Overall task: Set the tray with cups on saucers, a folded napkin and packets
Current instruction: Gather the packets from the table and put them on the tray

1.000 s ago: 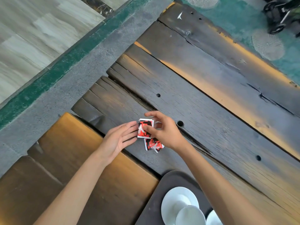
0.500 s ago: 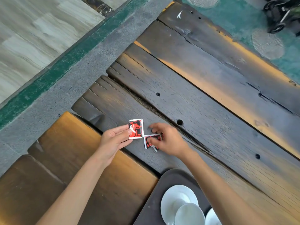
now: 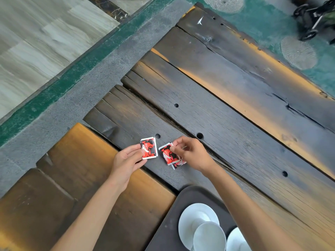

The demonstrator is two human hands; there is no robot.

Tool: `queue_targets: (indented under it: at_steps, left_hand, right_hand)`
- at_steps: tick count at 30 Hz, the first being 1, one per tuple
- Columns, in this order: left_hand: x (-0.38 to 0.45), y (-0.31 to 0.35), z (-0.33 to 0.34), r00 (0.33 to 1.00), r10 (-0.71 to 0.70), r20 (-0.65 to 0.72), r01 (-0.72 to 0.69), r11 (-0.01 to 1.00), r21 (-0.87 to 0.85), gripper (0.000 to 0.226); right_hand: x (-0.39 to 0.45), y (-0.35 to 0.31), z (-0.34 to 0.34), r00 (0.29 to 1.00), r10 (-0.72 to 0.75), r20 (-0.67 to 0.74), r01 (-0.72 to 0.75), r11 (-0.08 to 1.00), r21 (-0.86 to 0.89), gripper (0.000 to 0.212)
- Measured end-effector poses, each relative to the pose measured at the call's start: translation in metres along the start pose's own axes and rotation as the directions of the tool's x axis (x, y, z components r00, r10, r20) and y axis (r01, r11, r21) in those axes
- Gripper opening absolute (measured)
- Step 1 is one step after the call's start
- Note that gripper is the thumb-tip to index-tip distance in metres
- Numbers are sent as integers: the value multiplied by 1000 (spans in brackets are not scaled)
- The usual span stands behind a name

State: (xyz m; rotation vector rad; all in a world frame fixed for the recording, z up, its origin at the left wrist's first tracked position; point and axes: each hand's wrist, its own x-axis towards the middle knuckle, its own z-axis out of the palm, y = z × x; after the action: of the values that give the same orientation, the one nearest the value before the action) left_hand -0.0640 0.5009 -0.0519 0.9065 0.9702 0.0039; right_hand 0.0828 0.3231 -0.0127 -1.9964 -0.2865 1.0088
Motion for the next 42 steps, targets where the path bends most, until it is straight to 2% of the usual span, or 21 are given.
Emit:
queue_targets:
  at_steps: [2, 4, 7, 9, 12, 14, 16, 17, 19, 21, 24, 26, 30, 31, 33, 35, 37, 38, 42]
  left_hand:
    - [-3, -2, 4, 1000, 10, 10, -10, 1000, 16, 23]
    - [-7, -3, 8, 999, 11, 42, -12, 1000, 11, 20]
    - [-13, -5, 13, 993, 18, 119, -16, 1000, -17, 19]
    - [-15, -6, 16, 987, 29, 161, -27, 1000, -14, 24]
    - [-15, -7, 20, 988, 39, 147, -40, 999, 4, 29]
    - [-15, -7, 20, 991, 37, 126, -38, 999, 3, 29]
    - [-14, -7, 18, 993, 33, 112, -33, 999, -4, 30]
    - [-14, -8, 16, 994, 31, 108, -30, 1000, -5, 30]
    - [-14, -9, 12, 994, 31, 102, -31, 1000, 4, 30]
    - [-14, -11, 10, 995, 26, 100, -28, 999, 18, 29]
    - [-15, -16, 8, 996, 14, 89, -16, 1000, 24, 28]
    - [-18, -20, 7, 996, 8, 89, -10, 1000, 26, 27]
    - [-26, -23, 3, 997, -1, 77, -2, 999, 35, 28]
    - [-28, -24, 3, 997, -1, 72, -1, 999, 34, 29]
    - [-34, -24, 1, 997, 5, 73, -7, 999, 31, 32]
    - [-42, -24, 1, 997, 15, 80, -17, 999, 35, 35]
    - [-52, -23, 2, 995, 32, 94, -36, 998, 41, 34]
    - [-58, -22, 3, 993, 41, 106, -46, 998, 45, 33]
    - [-90, -21, 7, 983, 62, 174, -71, 996, 48, 33]
  right_hand:
    - [-2, -4, 4, 999, 40, 22, -44, 975, 220, 7]
    - [-4, -8, 10, 996, 75, 38, -84, 941, 327, 8]
    - [-5, -11, 19, 995, 94, 29, -98, 939, 330, 16]
    - [-6, -10, 21, 995, 92, 28, -95, 939, 330, 15]
    - [-7, -5, 18, 995, 104, 4, -100, 933, 346, 9]
    - [-6, 4, 13, 988, 98, -117, -69, 970, 234, 7]
    - [-6, 15, 6, 966, 45, -256, -53, 998, -23, 11]
    - [-7, 20, 4, 962, 21, -273, -62, 988, -142, 19]
    - [-10, 29, 3, 973, 6, -229, -82, 943, -323, 43]
    - [-13, 34, 5, 987, 11, -160, -78, 903, -422, 61]
    - [-13, 35, 8, 995, 25, -92, -66, 874, -482, 72]
    - [-10, 33, 9, 998, 29, -55, -53, 863, -502, 64]
    - [-14, 30, 7, 998, 16, -60, -46, 840, -541, 21]
    - [-17, 30, 6, 997, 20, -79, -58, 854, -517, 13]
    - [-26, 29, 5, 991, 52, -122, -95, 918, -385, 15]
    - [-39, 24, 4, 981, 127, -149, -140, 987, -79, 20]
    - [-57, 16, 4, 976, 176, -129, -147, 966, 211, 25]
    - [-67, 11, 6, 975, 187, -119, -145, 944, 296, 28]
    - [-109, -5, 19, 979, 168, -114, -97, 880, 465, 31]
